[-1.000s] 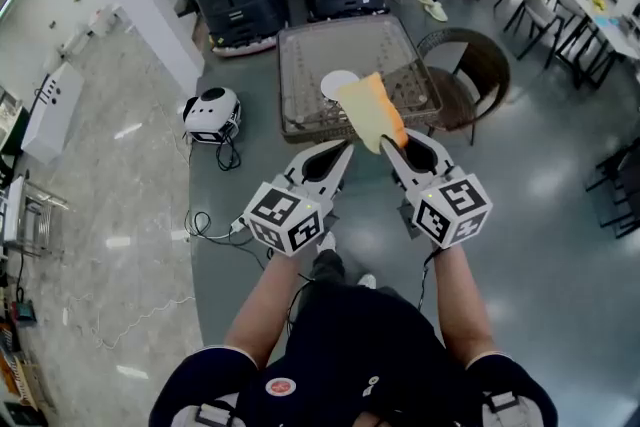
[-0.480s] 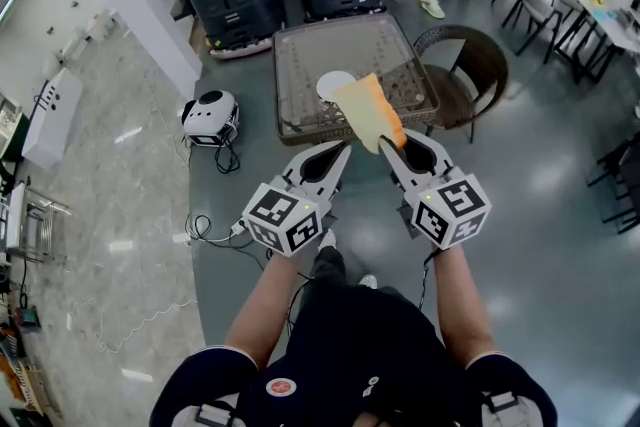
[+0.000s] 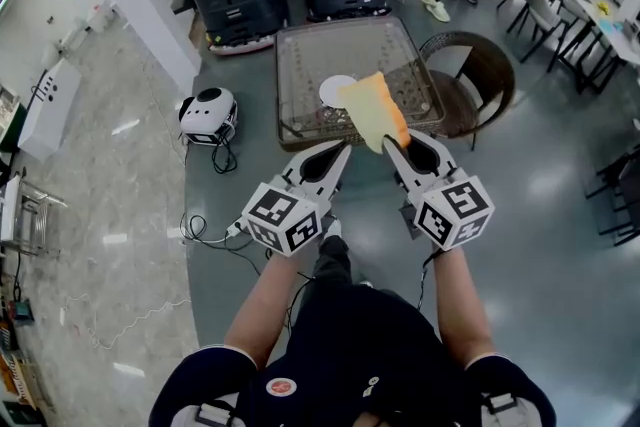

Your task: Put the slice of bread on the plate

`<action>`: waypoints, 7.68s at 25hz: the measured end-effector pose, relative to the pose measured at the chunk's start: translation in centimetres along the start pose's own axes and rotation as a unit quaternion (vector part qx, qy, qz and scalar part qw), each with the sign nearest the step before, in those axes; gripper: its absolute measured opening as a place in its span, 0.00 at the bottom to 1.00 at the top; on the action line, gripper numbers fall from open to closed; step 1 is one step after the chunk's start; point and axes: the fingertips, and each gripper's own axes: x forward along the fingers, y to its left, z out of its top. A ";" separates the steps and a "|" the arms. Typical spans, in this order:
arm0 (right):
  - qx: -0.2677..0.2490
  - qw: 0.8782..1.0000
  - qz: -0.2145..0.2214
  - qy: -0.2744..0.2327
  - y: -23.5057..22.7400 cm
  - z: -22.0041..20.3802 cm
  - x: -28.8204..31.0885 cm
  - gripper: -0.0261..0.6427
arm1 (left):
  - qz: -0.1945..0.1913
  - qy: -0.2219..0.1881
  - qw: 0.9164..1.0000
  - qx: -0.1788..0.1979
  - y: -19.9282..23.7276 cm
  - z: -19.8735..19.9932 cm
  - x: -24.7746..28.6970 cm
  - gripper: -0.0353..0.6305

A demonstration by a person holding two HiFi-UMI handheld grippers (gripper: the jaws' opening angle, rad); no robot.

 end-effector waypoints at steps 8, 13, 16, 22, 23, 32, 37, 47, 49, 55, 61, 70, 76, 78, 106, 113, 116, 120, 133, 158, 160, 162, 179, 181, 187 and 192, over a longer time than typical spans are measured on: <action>0.007 1.000 -0.013 0.013 -4.2 -0.6 3.8 0.18 | -0.013 0.014 1.000 -0.011 4.0 -0.4 4.7 0.06; 0.024 0.999 -0.028 0.019 -7.5 -1.7 6.4 0.18 | -0.023 0.033 0.999 -0.017 7.0 -1.4 7.7 0.06; 0.028 0.999 -0.032 0.025 -9.1 -1.9 8.5 0.18 | -0.026 0.039 0.999 -0.022 9.1 -1.4 9.3 0.06; 0.035 0.998 -0.044 0.040 -11.6 -2.5 13.1 0.18 | -0.035 0.045 0.998 -0.034 14.1 -1.5 11.9 0.06; 0.036 0.997 -0.045 0.044 -11.9 -2.6 13.9 0.18 | -0.037 0.046 0.998 -0.035 14.8 -1.5 12.2 0.06; 0.039 0.994 -0.073 0.070 -15.1 -2.2 20.1 0.18 | -0.063 0.058 0.995 -0.056 21.5 -0.9 15.2 0.06; 0.038 0.993 -0.087 0.076 -16.5 -2.0 22.8 0.18 | -0.073 0.066 0.993 -0.064 24.2 -0.9 16.0 0.06; 0.048 0.991 -0.080 0.093 -17.0 -3.3 26.5 0.18 | -0.068 0.077 0.992 -0.074 27.8 -1.6 16.8 0.06; 0.050 0.991 -0.077 0.094 -17.2 -3.5 27.0 0.18 | -0.065 0.079 0.992 -0.075 28.4 -1.7 17.0 0.06; 0.053 0.992 -0.066 0.091 -17.9 -3.6 28.3 0.18 | -0.055 0.074 0.993 -0.071 29.6 -1.5 17.6 0.06; 0.052 0.994 -0.052 0.086 -18.7 -3.3 29.8 0.18 | -0.044 0.072 0.995 -0.061 30.7 -0.9 18.4 0.06; 0.056 0.994 -0.034 0.086 -19.7 -3.8 31.1 0.18 | -0.026 0.078 0.995 -0.056 31.8 -1.5 19.3 0.06; 0.066 0.992 -0.030 0.101 -20.5 -5.1 31.8 0.18 | -0.015 0.078 0.995 -0.059 32.5 -2.2 19.8 0.06; 0.068 0.991 -0.028 0.108 -20.7 -5.8 32.0 0.18 | -0.010 0.083 0.995 -0.062 32.9 -2.9 19.8 0.06; 0.163 0.955 -0.038 0.247 -23.4 -25.0 33.4 0.18 | 0.020 0.163 0.983 -0.084 34.5 -13.2 20.6 0.06; 0.169 0.947 -0.039 0.270 -23.6 -28.1 34.2 0.18 | 0.025 0.179 0.979 -0.093 35.0 -14.9 20.5 0.06; 0.174 0.944 -0.031 0.279 -23.5 -29.1 34.5 0.18 | 0.028 0.186 0.977 -0.096 35.5 -15.5 20.4 0.06; 0.181 0.939 -0.023 0.291 -23.5 -30.5 34.9 0.18 | 0.033 0.193 0.976 -0.099 35.9 -16.3 20.4 0.06; 0.193 0.930 -0.014 0.314 -24.3 -32.8 34.8 0.18 | 0.045 0.201 0.973 -0.107 36.5 -17.2 19.7 0.06; 0.124 0.926 -0.087 0.345 -28.9 -34.6 34.2 0.29 | 0.032 0.218 0.968 -0.121 34.2 -18.3 21.8 0.06; 0.126 0.925 -0.088 0.348 -28.9 -34.7 34.3 0.29 | 0.032 0.217 0.968 -0.119 34.3 -18.1 21.8 0.06; 0.128 0.924 -0.088 0.350 -28.9 -34.9 34.3 0.29 | 0.032 0.216 0.969 -0.117 34.3 -18.0 21.9 0.06; 0.112 0.947 -0.073 0.294 -29.9 -28.8 35.4 0.26 | 0.027 0.199 0.973 -0.110 34.8 -16.0 23.1 0.06; 0.096 0.953 -0.066 0.281 -29.7 -26.9 35.6 0.19 | 0.024 0.194 0.974 -0.112 34.8 -15.5 23.4 0.06; 0.075 0.962 -0.065 0.253 -29.6 -22.5 35.3 0.06 | 0.003 0.169 0.977 -0.127 34.3 -13.3 24.4 0.06; 0.072 0.972 -0.032 0.222 -28.4 -18.4 35.3 0.05 | 0.001 0.153 0.980 -0.125 34.2 -11.5 25.0 0.06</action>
